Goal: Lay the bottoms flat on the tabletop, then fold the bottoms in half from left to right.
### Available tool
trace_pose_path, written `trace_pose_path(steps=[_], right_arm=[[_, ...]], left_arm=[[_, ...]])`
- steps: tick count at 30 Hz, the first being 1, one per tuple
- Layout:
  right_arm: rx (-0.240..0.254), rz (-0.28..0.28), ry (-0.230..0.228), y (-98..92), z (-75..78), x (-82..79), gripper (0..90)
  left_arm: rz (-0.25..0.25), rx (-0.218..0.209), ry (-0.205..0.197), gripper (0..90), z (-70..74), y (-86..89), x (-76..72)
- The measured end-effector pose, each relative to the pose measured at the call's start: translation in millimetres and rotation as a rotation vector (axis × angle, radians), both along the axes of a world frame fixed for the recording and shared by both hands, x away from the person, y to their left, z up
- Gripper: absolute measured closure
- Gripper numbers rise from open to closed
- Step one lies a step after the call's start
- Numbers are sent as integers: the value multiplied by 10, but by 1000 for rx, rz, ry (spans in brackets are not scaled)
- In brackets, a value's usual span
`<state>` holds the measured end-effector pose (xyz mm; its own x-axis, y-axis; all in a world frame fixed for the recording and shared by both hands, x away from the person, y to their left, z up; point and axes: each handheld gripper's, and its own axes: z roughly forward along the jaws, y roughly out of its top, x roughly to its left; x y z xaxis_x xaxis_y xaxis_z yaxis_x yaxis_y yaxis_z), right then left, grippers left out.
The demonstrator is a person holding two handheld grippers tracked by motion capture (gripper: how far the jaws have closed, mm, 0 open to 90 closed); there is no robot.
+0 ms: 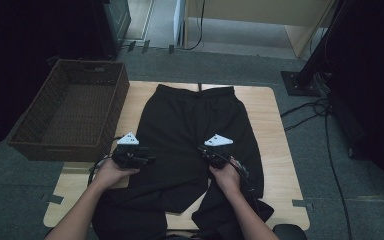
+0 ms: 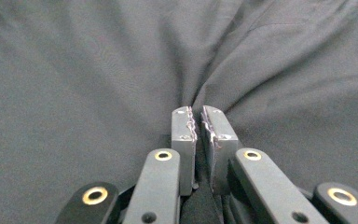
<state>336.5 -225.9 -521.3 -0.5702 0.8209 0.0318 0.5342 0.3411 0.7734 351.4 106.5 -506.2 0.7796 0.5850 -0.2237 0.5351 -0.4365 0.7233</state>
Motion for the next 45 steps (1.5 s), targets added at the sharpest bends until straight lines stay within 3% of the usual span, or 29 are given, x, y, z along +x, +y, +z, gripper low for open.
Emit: trace_pose_path(steps=[2, 8, 13, 14, 15, 18, 23, 29, 36, 45], right_arm=[[8, -6, 3, -12, -1, -10, 831], [69, -34, 27, -55, 4, 54, 677], [67, -28, 34, -73, 29, 127, 612], [72, -23, 46, -78, 27, 158, 592], [81, -10, 85, -76, 27, 218, 565], [78, -5, 62, -65, 45, 286, 541], [92, 0, 49, -16, 130, 439, 528], [115, 3, 67, 64, 183, 584, 522], [88, 25, 58, 228, 252, 741, 517], [68, 56, 61, 396, 260, 873, 515]], left_arm=[[4, 4, 4, 425, -7, 6, 6], [3, 11, 4, 424, -19, -14, 18], [2, 17, 11, 424, -33, -19, 26], [4, 16, 14, 424, -41, -22, 27], [1, 27, 18, 424, -53, -26, 33], [5, 25, 13, 424, -59, -33, 29], [4, 28, 13, 424, -55, -32, 23], [4, 29, 4, 424, -33, -36, 6], [5, 44, 4, 429, -49, -1, -48], [58, 55, -23, 429, -26, 160, -230]])
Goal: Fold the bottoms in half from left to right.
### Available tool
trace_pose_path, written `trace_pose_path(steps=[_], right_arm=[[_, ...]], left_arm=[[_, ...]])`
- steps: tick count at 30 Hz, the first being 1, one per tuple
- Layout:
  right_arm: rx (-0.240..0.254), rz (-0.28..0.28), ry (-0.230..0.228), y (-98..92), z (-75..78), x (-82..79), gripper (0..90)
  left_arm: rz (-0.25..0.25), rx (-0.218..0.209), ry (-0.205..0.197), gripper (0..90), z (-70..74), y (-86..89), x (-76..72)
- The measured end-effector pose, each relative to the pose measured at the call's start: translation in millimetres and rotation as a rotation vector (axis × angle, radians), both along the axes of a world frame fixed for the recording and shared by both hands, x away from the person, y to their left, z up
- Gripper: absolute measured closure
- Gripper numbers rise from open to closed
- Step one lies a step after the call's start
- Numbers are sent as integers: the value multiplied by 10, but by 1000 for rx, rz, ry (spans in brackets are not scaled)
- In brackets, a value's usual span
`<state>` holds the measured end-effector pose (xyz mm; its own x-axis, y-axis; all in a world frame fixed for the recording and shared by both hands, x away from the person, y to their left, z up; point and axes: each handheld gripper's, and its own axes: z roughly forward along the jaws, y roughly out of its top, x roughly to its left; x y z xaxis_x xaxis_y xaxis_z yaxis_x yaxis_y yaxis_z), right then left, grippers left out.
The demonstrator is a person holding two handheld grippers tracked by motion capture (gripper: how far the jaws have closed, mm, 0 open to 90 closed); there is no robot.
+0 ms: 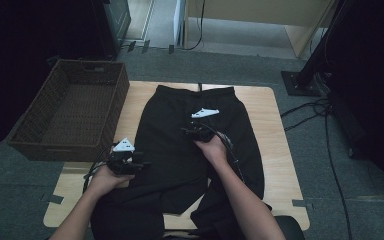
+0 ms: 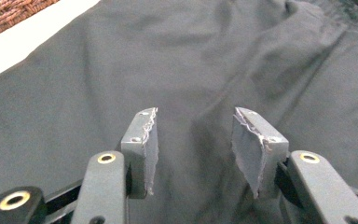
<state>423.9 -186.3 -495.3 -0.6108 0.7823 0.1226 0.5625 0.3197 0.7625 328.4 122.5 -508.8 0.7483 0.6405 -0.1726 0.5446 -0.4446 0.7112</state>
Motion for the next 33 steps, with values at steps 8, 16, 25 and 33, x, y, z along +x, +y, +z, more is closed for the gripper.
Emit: trace_pose_path(steps=[8, 16, 25, 33], right_arm=[[0, 30, 7, 193, -7, 100, 514], [15, 50, -7, 378, 31, 168, 508], [27, 47, -16, 498, 62, 296, 486], [57, 20, -24, 738, 71, 543, 429]], left_arm=[[69, 28, -22, 427, 2, 111, -110], [111, 58, -21, 413, -9, 159, -126], [68, 51, -37, 514, -27, 93, -141], [43, 34, -20, 863, -38, 21, -82]])
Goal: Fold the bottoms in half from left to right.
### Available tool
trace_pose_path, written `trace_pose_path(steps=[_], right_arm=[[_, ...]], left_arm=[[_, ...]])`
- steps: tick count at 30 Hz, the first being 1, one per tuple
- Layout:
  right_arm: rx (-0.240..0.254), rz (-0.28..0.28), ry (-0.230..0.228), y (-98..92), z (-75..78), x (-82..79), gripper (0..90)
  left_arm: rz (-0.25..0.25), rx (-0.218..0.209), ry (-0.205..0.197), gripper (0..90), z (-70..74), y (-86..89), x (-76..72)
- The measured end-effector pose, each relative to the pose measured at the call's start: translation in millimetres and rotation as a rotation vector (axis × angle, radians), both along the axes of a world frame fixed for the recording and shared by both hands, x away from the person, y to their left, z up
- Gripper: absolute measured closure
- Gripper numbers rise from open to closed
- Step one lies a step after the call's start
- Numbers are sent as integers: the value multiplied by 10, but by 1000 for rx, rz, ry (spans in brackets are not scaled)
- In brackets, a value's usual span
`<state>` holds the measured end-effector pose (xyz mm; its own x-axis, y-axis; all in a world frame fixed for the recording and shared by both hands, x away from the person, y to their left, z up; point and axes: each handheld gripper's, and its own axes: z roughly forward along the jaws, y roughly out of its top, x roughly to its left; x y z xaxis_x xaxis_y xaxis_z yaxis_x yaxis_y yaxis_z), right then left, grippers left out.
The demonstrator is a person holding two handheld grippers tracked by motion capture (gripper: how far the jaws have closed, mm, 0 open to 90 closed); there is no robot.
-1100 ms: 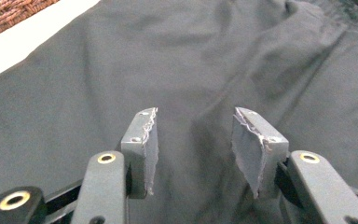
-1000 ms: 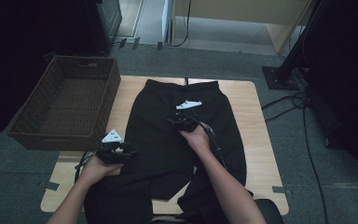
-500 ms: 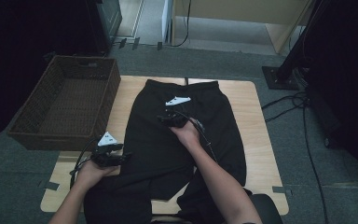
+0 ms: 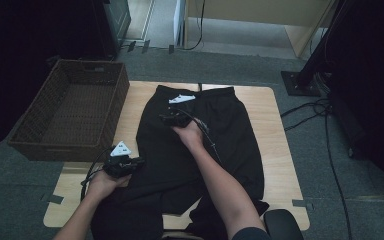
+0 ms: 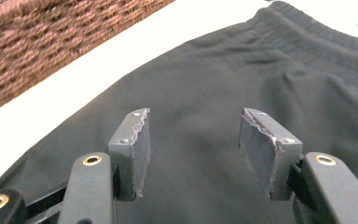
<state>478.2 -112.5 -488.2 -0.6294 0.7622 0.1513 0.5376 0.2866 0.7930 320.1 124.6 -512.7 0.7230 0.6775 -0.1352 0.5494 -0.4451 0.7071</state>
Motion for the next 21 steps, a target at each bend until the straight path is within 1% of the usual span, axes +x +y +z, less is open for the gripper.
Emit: trace_pose_path(steps=[1, 4, 5, 6, 7, 8, 9, 10, 11, 13, 16, 18, 21], right_arm=[[-9, 7, -4, 82, -12, 67, 426], [-18, 16, -42, 191, -43, 141, 427], [-18, 16, -42, 191, -43, 141, 427], [-27, 11, -42, 254, -67, 185, 410], [-37, 13, -37, 283, -82, 210, 396], [-47, 12, -29, 310, -99, 226, 385], [-47, 12, -29, 310, -99, 226, 385], [-54, 5, -33, 349, -144, 251, 365], [-45, -3, -20, 362, -166, 259, 353], [-31, -18, 1, 379, -226, 283, 328], [-56, -28, 23, 395, -315, 295, 310], [-51, -43, 23, 396, -313, 290, 318], [-57, -40, 21, 394, -315, 286, 326]], left_arm=[[-5, -13, 14, 875, -4, 7, 8], [-18, -10, 22, 888, 1, 5, -7], [-18, -10, 22, 890, 1, 5, -7], [-26, -12, 24, 892, 1, 2, -13], [-38, -10, 29, 894, 4, 0, -19], [-38, -10, 29, 896, 4, 0, -19], [-49, -14, 33, 896, 4, -2, -22], [-66, -14, 34, 898, 5, -15, -37], [-74, -14, 36, 899, 8, -20, -46], [-77, -13, 39, 899, 14, -31, -65], [-71, -16, 39, 896, 10, -31, -79], [-67, -23, 42, 891, 1, -27, -77], [-66, -35, 48, 886, -7, -22, -76]])
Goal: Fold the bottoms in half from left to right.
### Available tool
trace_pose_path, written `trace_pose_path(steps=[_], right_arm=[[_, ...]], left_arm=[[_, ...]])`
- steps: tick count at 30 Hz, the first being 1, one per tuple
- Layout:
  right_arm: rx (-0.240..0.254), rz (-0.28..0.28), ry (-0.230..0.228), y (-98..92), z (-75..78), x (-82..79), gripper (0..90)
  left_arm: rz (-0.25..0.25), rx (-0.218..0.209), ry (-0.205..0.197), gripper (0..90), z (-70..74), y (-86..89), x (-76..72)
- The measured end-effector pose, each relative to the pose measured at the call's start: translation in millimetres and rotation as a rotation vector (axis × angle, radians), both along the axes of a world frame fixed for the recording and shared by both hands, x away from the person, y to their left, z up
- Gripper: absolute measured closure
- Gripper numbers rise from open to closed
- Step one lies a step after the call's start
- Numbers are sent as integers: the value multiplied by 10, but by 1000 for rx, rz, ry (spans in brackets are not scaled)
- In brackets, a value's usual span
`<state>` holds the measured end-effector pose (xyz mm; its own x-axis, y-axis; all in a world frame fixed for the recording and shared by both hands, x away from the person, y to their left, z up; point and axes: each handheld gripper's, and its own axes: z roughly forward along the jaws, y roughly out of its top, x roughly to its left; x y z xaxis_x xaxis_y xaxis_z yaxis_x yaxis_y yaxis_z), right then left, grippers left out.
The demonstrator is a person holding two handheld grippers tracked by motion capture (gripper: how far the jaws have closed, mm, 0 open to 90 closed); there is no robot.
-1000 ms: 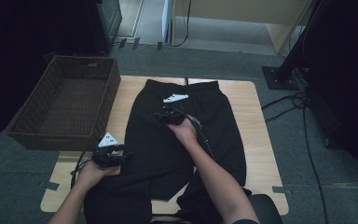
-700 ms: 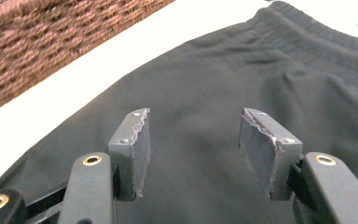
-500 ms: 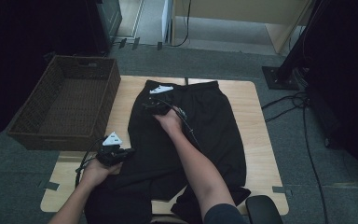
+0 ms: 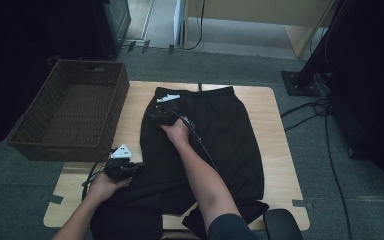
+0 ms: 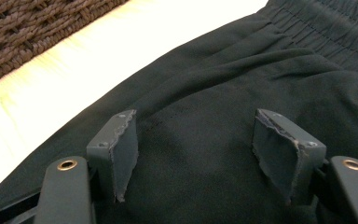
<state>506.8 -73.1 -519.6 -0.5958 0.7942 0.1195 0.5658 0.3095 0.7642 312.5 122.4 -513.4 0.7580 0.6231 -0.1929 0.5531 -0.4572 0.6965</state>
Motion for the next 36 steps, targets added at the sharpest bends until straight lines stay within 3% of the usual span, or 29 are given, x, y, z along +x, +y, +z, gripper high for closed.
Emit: trace_pose_path(steps=[2, 3, 7, 11, 12, 13, 15, 16, 20, 21, 22, 25, 26, 28, 31, 33, 36], right_arm=[[-29, 0, -16, 7, -2, -15, 337], [-81, 8, -43, 40, -4, -47, 346], [-74, -1, -39, 30, -4, -60, 374], [-69, -19, -48, 4, -1, -103, 543], [-69, -19, -48, 4, -1, -103, 543], [-63, -36, -47, -22, 3, -122, 665], [-62, -39, -51, -32, 1, -126, 708], [-53, -60, -45, -51, 1, -142, 789], [-9, -102, -14, -91, -1, -139, 855], [30, -147, 39, -101, 24, -111, 871], [36, -159, 62, -95, 43, -103, 873], [47, -157, 65, -62, 94, -96, 875], [69, -152, 54, 8, 199, -100, 876], [79, -149, 52, 38, 245, -100, 877], [104, -103, 23, 199, 496, -104, 878], [124, -69, 3, 310, 697, -114, 878], [205, -35, -42, 385, 1065, -142, 878]], left_arm=[[4, -7, 2, 877, -2, -11, -2], [2, -2, 0, 873, -1, -26, -5], [4, 3, -4, 874, 1, -52, -20], [7, 11, -13, 887, 1, -76, -38], [7, 11, -13, 890, 1, -76, -38], [8, 9, -14, 897, 0, -74, -38], [8, 3, -10, 900, -2, -74, -33], [11, 0, -7, 900, -3, -76, -29], [12, -31, 6, 900, 15, -84, -3], [13, -43, 2, 900, 39, -83, 2], [5, -58, 2, 900, 65, -89, 3], [-3, -37, -4, 900, 94, -96, 10], [-7, -30, -9, 900, 115, -87, 16], [6, -52, -25, 900, 232, -33, 19], [18, -77, -82, 900, 525, 69, -6], [20, -85, -131, 900, 772, 128, -26], [19, -106, -207, 900, 1075, 138, -53]])
